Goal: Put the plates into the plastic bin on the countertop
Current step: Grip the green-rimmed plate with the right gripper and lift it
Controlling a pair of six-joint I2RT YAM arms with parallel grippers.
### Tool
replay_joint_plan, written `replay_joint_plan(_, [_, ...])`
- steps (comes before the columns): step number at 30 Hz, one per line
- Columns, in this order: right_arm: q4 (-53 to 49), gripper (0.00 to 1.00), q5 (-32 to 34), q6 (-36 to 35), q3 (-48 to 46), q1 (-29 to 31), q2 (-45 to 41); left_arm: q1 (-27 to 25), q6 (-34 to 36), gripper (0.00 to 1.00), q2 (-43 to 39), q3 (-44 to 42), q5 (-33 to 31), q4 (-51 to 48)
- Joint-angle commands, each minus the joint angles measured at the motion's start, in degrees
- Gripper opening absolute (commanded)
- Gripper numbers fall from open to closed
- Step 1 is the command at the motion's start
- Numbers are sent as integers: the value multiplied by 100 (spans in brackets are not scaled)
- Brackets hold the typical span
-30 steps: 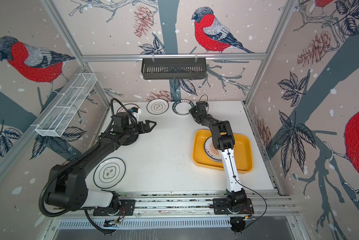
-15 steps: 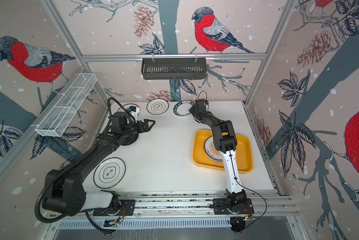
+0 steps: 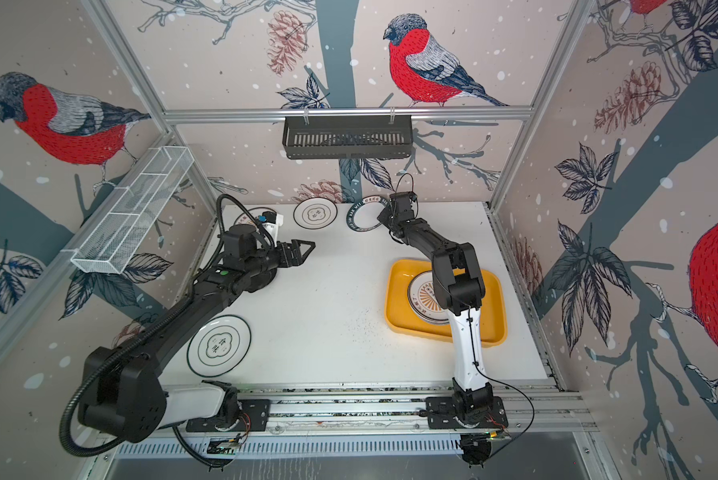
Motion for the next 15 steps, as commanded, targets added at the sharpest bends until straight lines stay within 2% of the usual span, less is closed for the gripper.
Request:
replay_joint_plan(1, [388, 2, -102, -71, -212, -27, -340, -86, 140, 96, -53, 41, 6, 34])
replay_joint_plan(6, [448, 2, -350, -114, -660, -76, -853, -288, 328, 96, -91, 66, 134, 25])
replay_joint_plan(11, [326, 2, -571, -236, -1003, -129, -1371, -471, 351, 96, 77, 164, 606, 12])
replay_joint_plan(15, [280, 2, -709, -338, -1483, -192, -1918, -838, 621, 96, 118, 243, 875, -52])
